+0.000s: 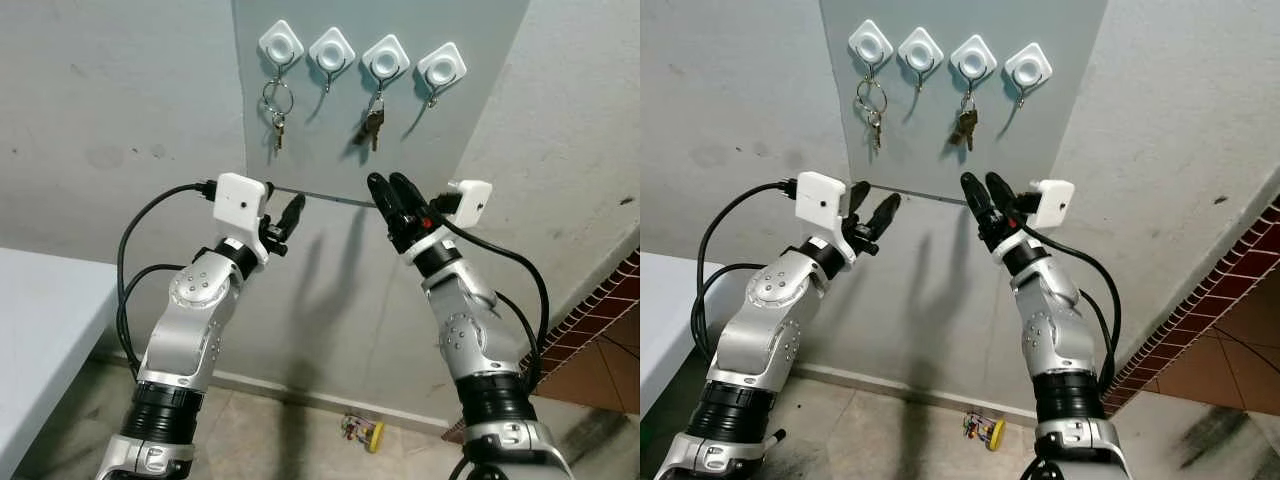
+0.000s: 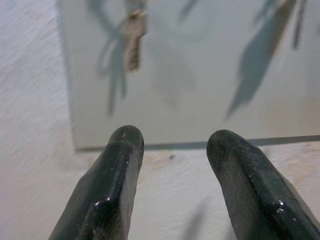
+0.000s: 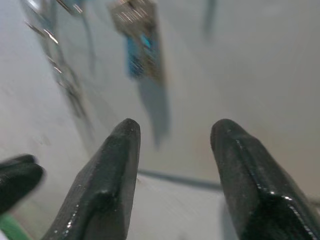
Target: Hang keys on a hook
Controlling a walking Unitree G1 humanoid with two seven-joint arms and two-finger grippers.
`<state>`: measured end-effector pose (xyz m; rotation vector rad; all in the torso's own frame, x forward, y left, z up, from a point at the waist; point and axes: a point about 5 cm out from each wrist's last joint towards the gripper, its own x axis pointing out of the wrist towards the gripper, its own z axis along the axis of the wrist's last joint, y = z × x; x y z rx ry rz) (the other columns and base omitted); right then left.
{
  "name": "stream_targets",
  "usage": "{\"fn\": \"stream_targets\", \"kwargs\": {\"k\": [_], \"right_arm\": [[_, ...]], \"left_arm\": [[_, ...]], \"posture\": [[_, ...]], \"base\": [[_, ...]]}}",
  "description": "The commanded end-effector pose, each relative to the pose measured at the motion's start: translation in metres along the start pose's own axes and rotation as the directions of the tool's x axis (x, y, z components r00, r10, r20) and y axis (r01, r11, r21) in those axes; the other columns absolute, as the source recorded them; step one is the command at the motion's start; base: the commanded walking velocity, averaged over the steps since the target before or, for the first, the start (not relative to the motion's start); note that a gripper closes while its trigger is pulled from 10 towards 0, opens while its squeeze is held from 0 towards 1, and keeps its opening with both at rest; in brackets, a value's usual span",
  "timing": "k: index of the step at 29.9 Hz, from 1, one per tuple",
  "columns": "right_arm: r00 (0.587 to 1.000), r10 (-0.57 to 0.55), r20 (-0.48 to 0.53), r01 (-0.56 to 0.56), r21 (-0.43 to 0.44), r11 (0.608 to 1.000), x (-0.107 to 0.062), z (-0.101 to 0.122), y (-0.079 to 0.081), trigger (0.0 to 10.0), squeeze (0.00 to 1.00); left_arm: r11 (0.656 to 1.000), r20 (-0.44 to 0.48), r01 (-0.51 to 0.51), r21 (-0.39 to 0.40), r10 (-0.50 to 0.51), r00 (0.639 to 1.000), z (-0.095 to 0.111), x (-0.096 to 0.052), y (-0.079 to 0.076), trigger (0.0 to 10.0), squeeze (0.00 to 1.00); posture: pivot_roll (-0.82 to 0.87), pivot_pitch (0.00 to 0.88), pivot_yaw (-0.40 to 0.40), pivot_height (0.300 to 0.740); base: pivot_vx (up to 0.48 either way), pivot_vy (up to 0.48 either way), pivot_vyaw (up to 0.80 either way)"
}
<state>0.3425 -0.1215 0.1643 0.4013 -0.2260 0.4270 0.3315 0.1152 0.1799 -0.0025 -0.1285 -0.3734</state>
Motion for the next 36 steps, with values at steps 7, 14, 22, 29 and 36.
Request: {"fn": "stream_targets", "kwargs": {"k": [7,14,22,29,36], "right_arm": [[0.986,-0.167,-0.023,0.161,-0.155,0.975,-0.023,-0.005,-0.018,10.0,1.00],[0.955,-0.295,-0.031,0.274,-0.285,0.918,-0.049,-0.006,-0.025,10.0,1.00],[0.951,-0.308,-0.015,0.285,-0.340,0.896,-0.072,-0.005,-0.009,10.0,0.00],[0.941,-0.335,-0.045,0.291,-0.397,0.870,-0.085,-0.015,-0.013,10.0,0.00],[0.939,-0.343,-0.040,0.291,-0.443,0.848,-0.079,-0.009,-0.014,10.0,0.00]], "left_arm": [[0.985,-0.033,-0.150,-0.080,0.148,0.988,-0.020,-0.009,0.017,10.0,0.00],[0.974,-0.037,-0.147,-0.174,0.142,0.989,-0.026,-0.019,0.015,10.0,0.00],[0.979,-0.011,-0.123,-0.164,0.123,0.992,-0.030,-0.038,0.008,10.0,0.00],[0.963,-0.038,-0.201,-0.179,0.197,0.980,-0.038,-0.048,0.021,10.0,0.00],[0.974,-0.018,-0.186,-0.131,0.186,0.982,-0.032,-0.044,0.026,10.0,0.00]], "posture": [[-0.08,0.000,-0.065,0.740],[-0.10,0.000,-0.054,0.740],[-0.11,0.000,-0.039,0.740],[-0.11,0.000,-0.036,0.740],[-0.10,0.000,-0.033,0.740]], "base": [[0.000,0.000,0.00],[0.000,0.000,0.00],[0.000,0.000,0.00],[0.000,0.000,0.00],[0.000,0.000,0.23]]}}
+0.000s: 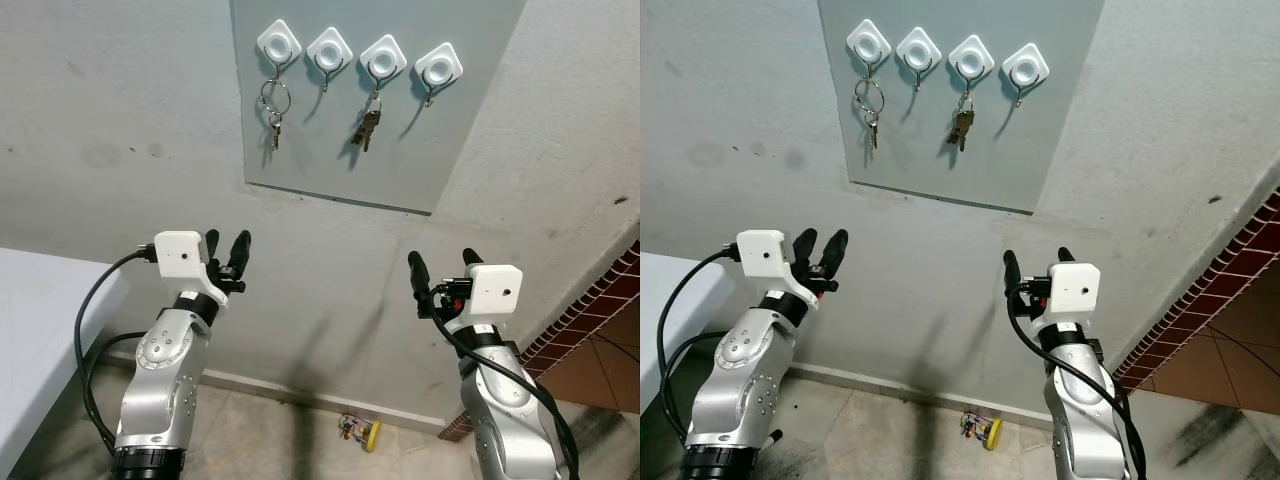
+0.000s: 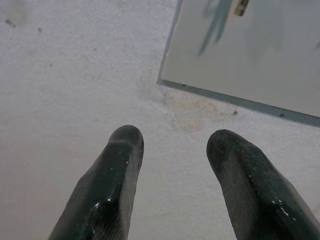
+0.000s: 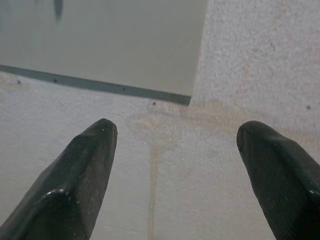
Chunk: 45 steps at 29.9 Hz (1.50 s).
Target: Hang keys on a hook
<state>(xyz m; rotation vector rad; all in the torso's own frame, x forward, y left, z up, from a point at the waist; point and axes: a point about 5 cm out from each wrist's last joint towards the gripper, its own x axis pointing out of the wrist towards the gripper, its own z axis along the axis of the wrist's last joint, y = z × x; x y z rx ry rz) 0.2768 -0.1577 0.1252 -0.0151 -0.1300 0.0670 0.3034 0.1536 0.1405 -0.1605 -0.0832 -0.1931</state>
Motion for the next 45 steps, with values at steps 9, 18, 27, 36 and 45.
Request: {"fn": "stream_targets", "kwargs": {"k": [9,18,27,36,45], "right_arm": [[1.000,-0.005,-0.005,0.005,-0.047,0.999,0.003,0.003,-0.005,10.0,0.00],[0.999,0.032,-0.008,-0.032,-0.028,0.999,0.002,0.002,0.000,10.0,0.00],[0.998,0.065,-0.004,-0.065,-0.032,0.997,0.004,0.004,0.003,10.0,0.00],[0.996,0.092,0.005,-0.092,-0.039,0.995,0.006,0.005,0.007,10.0,0.00],[0.995,0.099,0.006,-0.099,-0.041,0.994,0.008,0.005,0.005,10.0,0.00]], "left_arm": [[0.998,0.006,0.016,0.062,-0.016,1.000,0.005,0.005,0.005,10.0,0.00],[0.998,0.014,0.023,0.064,-0.024,1.000,0.007,0.005,0.004,10.0,0.00],[0.997,0.022,0.024,0.073,-0.026,0.999,0.007,0.004,0.004,10.0,0.00],[0.997,0.026,0.016,0.074,-0.018,0.999,0.007,0.001,0.005,10.0,0.00],[0.997,0.030,0.020,0.074,-0.022,0.999,0.007,0.004,0.004,10.0,0.00]], "posture": [[-0.11,0.000,-0.033,0.740],[-0.10,0.000,-0.038,0.740],[-0.09,0.000,-0.053,0.740],[-0.08,0.000,-0.061,0.740],[-0.08,0.000,-0.064,0.740]], "base": [[0.000,0.000,0.80],[0.000,0.000,0.80],[0.000,0.000,0.80],[0.000,0.000,0.80],[0.000,0.000,0.80]]}}
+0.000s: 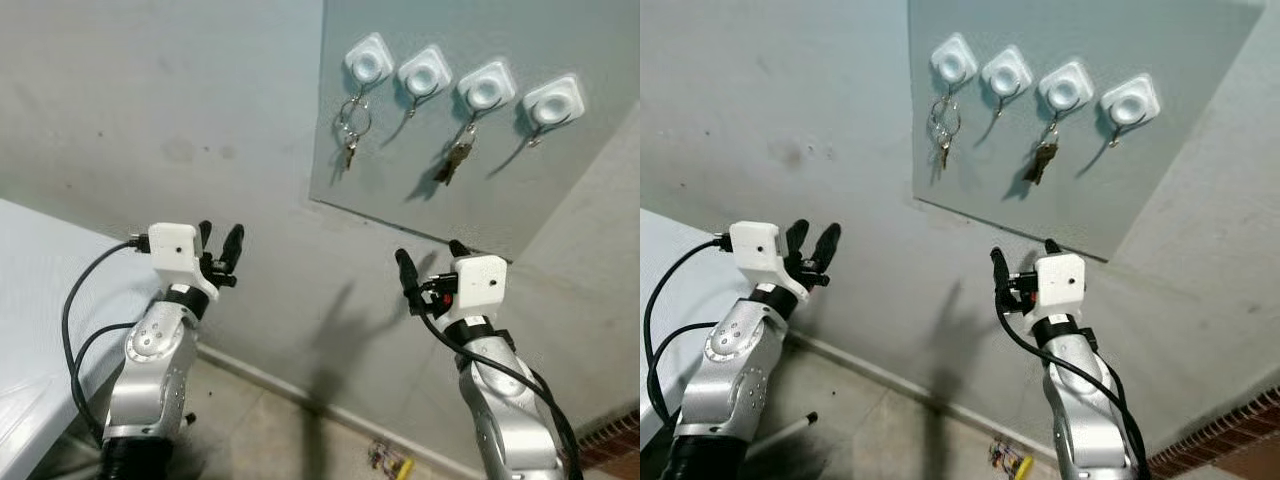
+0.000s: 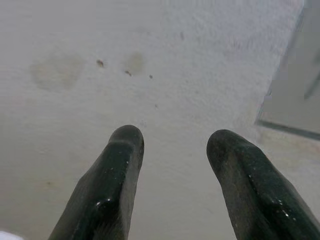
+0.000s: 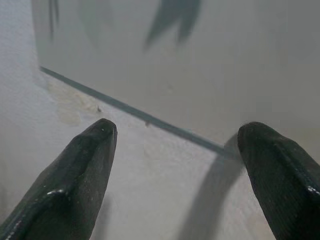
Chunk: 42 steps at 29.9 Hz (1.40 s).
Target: Hang keys on a hook
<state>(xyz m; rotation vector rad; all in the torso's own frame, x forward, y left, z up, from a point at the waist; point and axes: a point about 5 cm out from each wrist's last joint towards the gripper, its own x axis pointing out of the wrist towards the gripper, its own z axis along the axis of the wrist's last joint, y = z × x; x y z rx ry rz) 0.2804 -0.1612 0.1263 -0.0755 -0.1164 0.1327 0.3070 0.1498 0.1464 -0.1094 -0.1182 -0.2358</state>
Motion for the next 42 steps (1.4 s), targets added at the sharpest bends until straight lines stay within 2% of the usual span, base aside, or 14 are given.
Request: {"fn": "stream_targets", "kwargs": {"k": [1,42], "right_arm": [[0.999,0.028,0.025,-0.029,0.013,1.000,0.0050,0.0053,0.0083,10.0,0.00],[0.999,0.037,0.016,-0.037,0.022,0.999,0.0019,0.0042,0.0097,10.0,0.00]], "left_arm": [[0.999,0.003,-0.025,0.022,0.025,1.000,0.0021,-0.0012,0.0082,10.0,0.00],[0.999,-0.022,-0.036,0.001,0.036,0.999,0.0012,-0.0019,0.0091,10.0,0.00]], "posture": [[-0.08,0.000,-0.062,0.740],[-0.09,0.000,-0.057,0.740]], "base": [[0.000,0.000,0.80],[0.000,0.000,0.80]]}}
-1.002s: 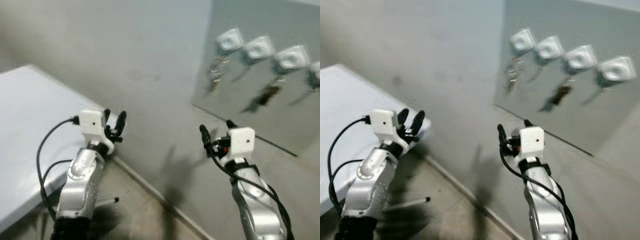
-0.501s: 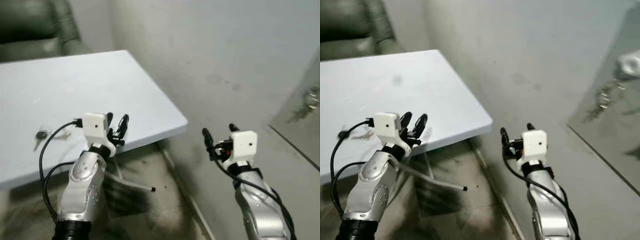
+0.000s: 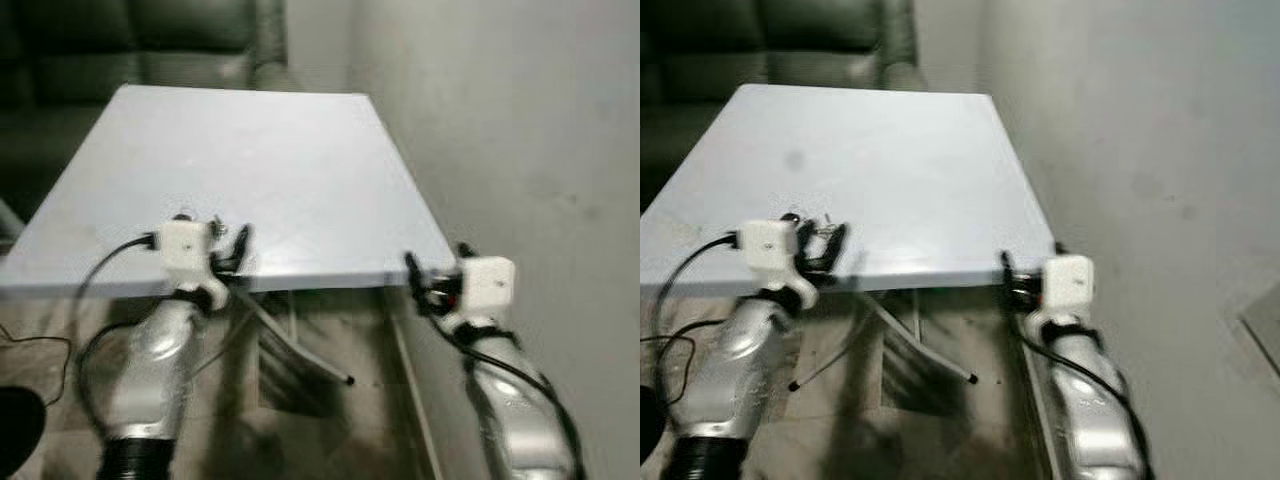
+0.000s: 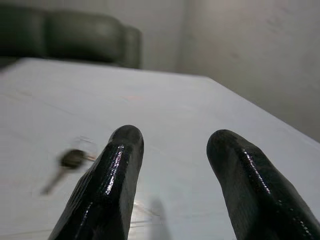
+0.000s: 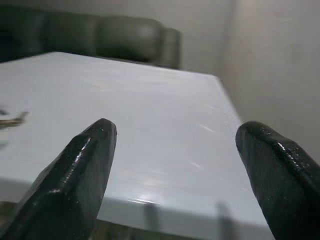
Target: Hang keys on a hook
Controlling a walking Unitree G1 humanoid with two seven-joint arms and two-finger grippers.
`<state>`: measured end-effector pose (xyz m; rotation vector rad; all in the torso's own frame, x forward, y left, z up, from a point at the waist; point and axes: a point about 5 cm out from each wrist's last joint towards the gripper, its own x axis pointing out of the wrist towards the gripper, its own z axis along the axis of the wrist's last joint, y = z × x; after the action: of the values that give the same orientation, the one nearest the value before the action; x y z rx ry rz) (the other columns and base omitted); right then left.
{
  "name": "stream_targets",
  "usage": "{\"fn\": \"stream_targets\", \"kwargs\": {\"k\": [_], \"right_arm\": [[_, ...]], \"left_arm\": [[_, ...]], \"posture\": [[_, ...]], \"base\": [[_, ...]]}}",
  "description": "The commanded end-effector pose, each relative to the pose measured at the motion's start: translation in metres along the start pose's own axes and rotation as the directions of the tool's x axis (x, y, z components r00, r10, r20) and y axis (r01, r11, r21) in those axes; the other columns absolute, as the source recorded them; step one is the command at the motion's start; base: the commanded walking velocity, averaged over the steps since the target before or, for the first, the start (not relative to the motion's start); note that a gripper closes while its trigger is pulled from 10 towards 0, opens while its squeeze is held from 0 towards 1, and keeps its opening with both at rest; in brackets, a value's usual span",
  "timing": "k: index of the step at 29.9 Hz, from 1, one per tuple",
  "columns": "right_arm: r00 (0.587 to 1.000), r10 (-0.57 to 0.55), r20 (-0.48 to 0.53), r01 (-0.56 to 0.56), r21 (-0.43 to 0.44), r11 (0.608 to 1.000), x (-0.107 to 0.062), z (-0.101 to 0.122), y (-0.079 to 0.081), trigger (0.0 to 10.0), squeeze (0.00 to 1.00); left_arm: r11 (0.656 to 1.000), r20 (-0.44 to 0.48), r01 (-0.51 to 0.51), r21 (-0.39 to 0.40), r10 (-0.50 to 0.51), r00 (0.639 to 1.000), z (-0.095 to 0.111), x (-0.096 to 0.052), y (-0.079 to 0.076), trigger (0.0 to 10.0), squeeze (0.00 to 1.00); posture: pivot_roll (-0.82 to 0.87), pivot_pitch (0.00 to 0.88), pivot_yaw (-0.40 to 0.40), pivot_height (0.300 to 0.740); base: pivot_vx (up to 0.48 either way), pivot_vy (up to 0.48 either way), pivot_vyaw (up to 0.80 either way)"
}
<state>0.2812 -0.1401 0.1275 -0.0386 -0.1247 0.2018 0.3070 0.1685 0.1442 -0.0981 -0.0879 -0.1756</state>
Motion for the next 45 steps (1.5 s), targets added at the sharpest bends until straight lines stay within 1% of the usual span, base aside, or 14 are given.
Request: {"fn": "stream_targets", "kwargs": {"k": [1,6,9,15,45], "right_arm": [[1.000,-0.029,0.003,0.029,-0.018,0.999,-0.0026,0.0027,-0.0109,10.0,0.00],[1.000,-0.020,0.015,0.020,0.006,1.000,-0.0023,0.0046,-0.0111,10.0,0.00],[0.999,-0.024,0.027,0.022,0.044,0.999,-0.0020,0.0059,-0.0111,10.0,0.00],[0.999,-0.030,0.025,0.029,0.047,0.998,-0.0020,0.0057,-0.0114,10.0,0.00],[1.000,-0.011,0.012,0.010,0.062,0.998,-0.0050,0.0035,-0.0085,10.0,0.00]], "left_arm": [[1.000,0.006,0.025,-0.011,-0.025,1.000,0.0012,0.0020,-0.0097,10.0,0.00],[1.000,0.008,0.019,-0.019,-0.018,1.000,0.0016,0.0023,-0.0091,10.0,0.00],[0.999,0.005,0.015,-0.028,-0.015,1.000,0.0010,0.0024,-0.0086,10.0,0.00],[0.999,-0.004,0.006,-0.035,-0.006,1.000,-0.0004,0.0024,-0.0072,10.0,0.00],[0.999,-0.013,0.005,-0.033,-0.005,1.000,-0.0010,0.0029,-0.0082,10.0,0.00]], "posture": [[-0.09,0.000,-0.057,0.740],[-0.09,0.000,-0.058,0.740],[-0.09,0.000,-0.059,0.740],[-0.09,0.001,-0.058,0.740],[-0.08,0.001,-0.063,0.740]], "base": [[0.000,0.000,0.80],[0.000,0.000,0.80],[0.000,0.000,0.00],[0.000,0.047,0.00],[0.000,0.469,0.00]]}}
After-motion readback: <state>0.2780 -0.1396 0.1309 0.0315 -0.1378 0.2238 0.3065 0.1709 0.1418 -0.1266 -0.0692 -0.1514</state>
